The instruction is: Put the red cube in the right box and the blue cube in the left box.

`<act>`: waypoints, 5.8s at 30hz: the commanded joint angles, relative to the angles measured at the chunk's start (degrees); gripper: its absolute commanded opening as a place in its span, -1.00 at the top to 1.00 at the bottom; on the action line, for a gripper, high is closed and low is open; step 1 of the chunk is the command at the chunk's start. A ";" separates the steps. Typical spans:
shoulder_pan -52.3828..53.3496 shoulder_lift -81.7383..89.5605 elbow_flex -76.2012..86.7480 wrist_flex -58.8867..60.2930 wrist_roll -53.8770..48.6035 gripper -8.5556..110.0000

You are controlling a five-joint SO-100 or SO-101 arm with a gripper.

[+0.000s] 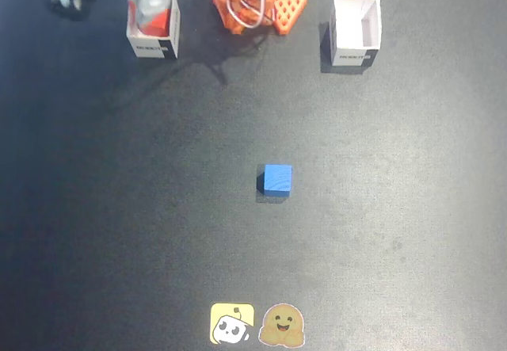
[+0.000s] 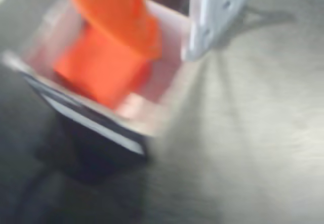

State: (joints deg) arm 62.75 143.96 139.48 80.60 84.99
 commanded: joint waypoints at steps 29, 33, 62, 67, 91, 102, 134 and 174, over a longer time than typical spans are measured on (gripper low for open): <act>-62.05 30.41 8.88 -0.97 2.64 0.86; -65.30 33.22 12.04 -1.32 3.69 0.86; -71.19 -18.63 -3.69 -31.55 9.84 0.85; -72.51 -24.26 -5.27 -35.33 10.90 0.74; -74.36 -37.79 -7.21 -38.94 15.47 0.46; -75.76 -43.42 -6.33 -43.51 17.49 0.47; -76.20 -18.72 -5.54 -19.16 17.14 0.68; -121.64 3.34 -9.76 12.22 21.18 0.67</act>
State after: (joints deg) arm -55.11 147.74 132.80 93.43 104.50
